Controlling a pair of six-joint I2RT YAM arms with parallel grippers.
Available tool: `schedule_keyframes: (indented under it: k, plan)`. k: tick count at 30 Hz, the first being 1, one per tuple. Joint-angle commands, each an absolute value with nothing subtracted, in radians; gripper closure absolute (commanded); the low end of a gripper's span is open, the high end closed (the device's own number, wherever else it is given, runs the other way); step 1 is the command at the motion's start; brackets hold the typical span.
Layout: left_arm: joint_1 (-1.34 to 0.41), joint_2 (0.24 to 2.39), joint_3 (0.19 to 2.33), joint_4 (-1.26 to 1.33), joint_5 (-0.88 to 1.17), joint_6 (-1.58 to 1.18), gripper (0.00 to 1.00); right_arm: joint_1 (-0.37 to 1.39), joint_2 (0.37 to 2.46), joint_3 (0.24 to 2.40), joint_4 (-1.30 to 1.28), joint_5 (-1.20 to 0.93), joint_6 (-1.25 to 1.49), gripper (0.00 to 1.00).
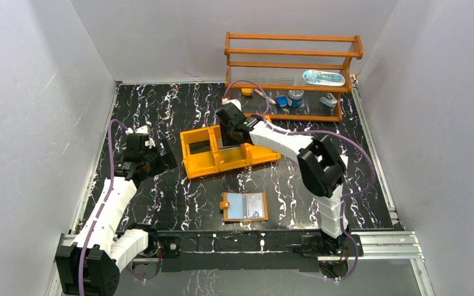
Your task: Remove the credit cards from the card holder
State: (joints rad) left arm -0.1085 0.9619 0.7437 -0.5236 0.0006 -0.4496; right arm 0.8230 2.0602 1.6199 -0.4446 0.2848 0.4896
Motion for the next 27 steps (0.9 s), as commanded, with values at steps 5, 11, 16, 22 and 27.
schedule_keyframes:
  k: [5,11,16,22,27]
  plan:
    - [-0.104,0.962,0.741,-0.526,0.008,-0.439,0.02,0.828,1.791,1.531,-0.393,0.269,0.51,0.46]
    - [-0.104,0.95,0.741,-0.531,0.009,-0.443,0.02,0.827,1.566,1.305,-0.355,0.373,0.628,0.17]
    - [-0.104,0.939,0.743,-0.529,0.01,-0.455,0.02,0.824,1.356,1.013,-0.249,0.415,0.812,0.02]
    - [-0.104,0.92,0.744,-0.535,0.091,-0.473,0.02,0.784,1.211,0.831,-0.201,0.177,0.892,0.02]
    - [-0.104,0.887,0.748,-0.558,0.295,-0.562,0.04,0.795,1.123,0.673,-0.207,0.037,1.061,0.13]
